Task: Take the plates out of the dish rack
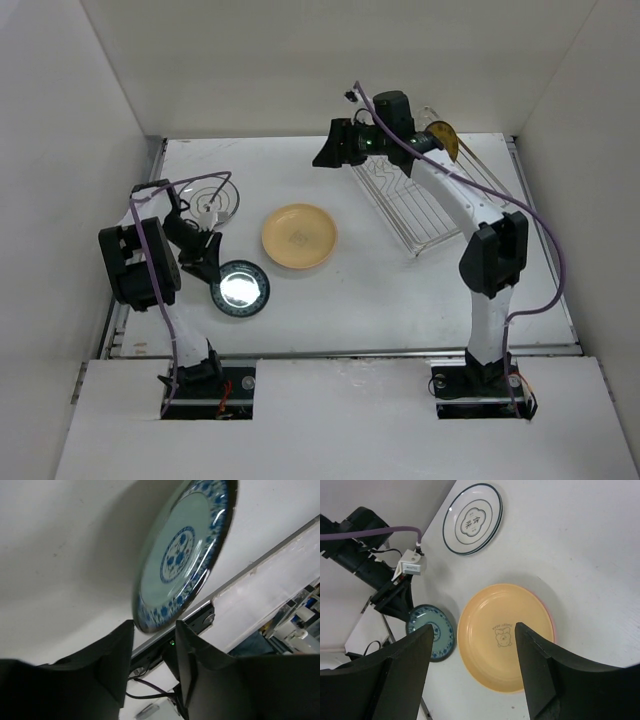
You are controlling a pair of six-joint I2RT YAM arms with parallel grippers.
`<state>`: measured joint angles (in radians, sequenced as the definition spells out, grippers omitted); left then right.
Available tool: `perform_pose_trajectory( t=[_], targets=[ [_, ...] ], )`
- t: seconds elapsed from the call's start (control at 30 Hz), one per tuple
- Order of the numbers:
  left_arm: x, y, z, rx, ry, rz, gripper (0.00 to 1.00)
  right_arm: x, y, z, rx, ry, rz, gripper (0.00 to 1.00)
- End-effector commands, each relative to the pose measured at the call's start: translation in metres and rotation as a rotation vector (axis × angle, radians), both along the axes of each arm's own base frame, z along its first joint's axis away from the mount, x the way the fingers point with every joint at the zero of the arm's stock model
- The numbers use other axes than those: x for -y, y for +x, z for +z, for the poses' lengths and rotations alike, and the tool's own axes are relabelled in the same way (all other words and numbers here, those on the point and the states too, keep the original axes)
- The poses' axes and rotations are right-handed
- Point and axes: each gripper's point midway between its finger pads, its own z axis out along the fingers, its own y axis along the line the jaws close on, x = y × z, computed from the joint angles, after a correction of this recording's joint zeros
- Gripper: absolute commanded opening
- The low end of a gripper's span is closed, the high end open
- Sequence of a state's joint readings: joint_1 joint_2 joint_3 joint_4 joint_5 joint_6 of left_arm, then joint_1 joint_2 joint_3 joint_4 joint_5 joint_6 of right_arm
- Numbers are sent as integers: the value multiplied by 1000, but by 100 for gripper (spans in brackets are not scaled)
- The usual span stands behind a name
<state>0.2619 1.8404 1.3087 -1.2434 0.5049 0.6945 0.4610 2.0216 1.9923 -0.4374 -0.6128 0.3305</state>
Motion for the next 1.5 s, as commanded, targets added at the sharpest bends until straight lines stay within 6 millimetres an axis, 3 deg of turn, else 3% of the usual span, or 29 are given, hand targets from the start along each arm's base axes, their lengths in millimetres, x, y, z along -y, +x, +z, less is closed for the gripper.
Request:
perform_pose_trajectory(
  t=[0.0, 0.13, 0.27, 0.3, 0.33, 0.37, 0.4, 0.43, 0.5, 0.53, 0.67, 0.77, 0.8, 0.9, 1.07, 1.23, 1.37, 1.47],
  targets=[
    [-6, 4, 2, -48, 25, 17, 36, 7, -6, 19, 51, -6, -17, 72],
    [-9, 4, -3, -73, 53, 39, 45, 21, 2, 26, 67, -16, -69, 72],
    [-17, 12, -1, -29, 123, 74, 47, 64, 29, 25, 69, -118, -283, 73],
    [-19, 14, 0, -13, 138, 81, 47, 94, 48, 26, 84, -174, -420, 73],
    [-19, 18, 4, 24, 150, 95, 47, 112, 60, 35, 102, -195, -495, 73],
    [-22, 20, 6, 46, 169, 104, 47, 133, 65, 30, 65, -227, -574, 75],
    [-22, 23, 10, 66, 178, 126, 47, 173, 79, 36, 71, -257, -705, 75],
    [-22, 27, 17, 106, 189, 143, 47, 192, 88, 46, 86, -261, -760, 75],
    [-27, 37, 22, 164, 224, 179, 47, 226, 101, 46, 78, -274, -855, 75],
    [-27, 40, 25, 174, 231, 215, 47, 258, 108, 50, 87, -287, -937, 75],
    [-31, 55, 40, 261, 270, 296, 47, 319, 132, 50, 112, -331, -1121, 75],
    [-33, 63, 48, 310, 276, 322, 49, 349, 148, 30, 128, -415, -1242, 70],
    [-33, 65, 54, 325, 278, 337, 49, 354, 154, 20, 132, -448, -1255, 68],
    [-33, 68, 57, 333, 279, 347, 49, 363, 166, 14, 164, -464, -1309, 65],
    [-32, 65, 53, 283, 274, 342, 49, 362, 187, -5, 194, -450, -1312, 65],
    [-32, 65, 53, 279, 273, 350, 49, 380, 193, -37, 158, -521, -1371, 65],
    [-31, 70, 55, 278, 264, 359, 49, 372, 199, -52, 141, -523, -1322, 65],
    [-31, 71, 52, 254, 262, 365, 49, 363, 205, -79, 107, -531, -1259, 65]
  ],
)
